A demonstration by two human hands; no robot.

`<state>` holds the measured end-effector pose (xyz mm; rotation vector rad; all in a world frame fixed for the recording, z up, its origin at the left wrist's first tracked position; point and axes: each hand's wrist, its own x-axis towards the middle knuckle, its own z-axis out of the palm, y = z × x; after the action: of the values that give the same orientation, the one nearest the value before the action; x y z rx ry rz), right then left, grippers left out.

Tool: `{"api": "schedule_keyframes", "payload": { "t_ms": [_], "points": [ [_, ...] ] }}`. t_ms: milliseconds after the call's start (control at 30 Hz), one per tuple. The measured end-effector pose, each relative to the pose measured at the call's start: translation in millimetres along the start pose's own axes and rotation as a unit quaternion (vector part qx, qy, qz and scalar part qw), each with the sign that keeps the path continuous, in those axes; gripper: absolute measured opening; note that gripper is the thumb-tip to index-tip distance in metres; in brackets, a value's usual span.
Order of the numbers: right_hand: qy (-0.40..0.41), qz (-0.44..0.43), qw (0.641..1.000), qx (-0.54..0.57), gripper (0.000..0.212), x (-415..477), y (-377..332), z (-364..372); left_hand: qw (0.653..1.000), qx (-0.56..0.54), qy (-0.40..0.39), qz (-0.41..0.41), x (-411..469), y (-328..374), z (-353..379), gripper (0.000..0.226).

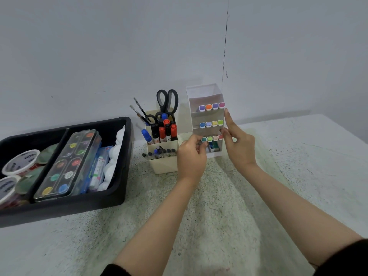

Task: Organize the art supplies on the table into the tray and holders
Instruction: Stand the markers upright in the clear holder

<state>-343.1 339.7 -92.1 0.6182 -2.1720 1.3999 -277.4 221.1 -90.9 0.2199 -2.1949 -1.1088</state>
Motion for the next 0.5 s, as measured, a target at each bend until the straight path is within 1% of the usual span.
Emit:
{"api": "schedule_keyframes", "payload": {
  "t_ms": [300, 500],
  "points": [
    [0.006, -0.007, 1.000, 0.002, 0.060, -3.2, 0.2, 2.4, 1.000, -0.021, 0.002, -0.010, -6.1, -1.0, -3.0, 0.012],
    [-0.011, -0.001, 1.000, 0.014, 0.060, -1.2, -0.9, 1.9, 0.999, -0.025, 0.001, -0.026, -6.5, 2.8, -5.2, 0.014]
  ]
}}
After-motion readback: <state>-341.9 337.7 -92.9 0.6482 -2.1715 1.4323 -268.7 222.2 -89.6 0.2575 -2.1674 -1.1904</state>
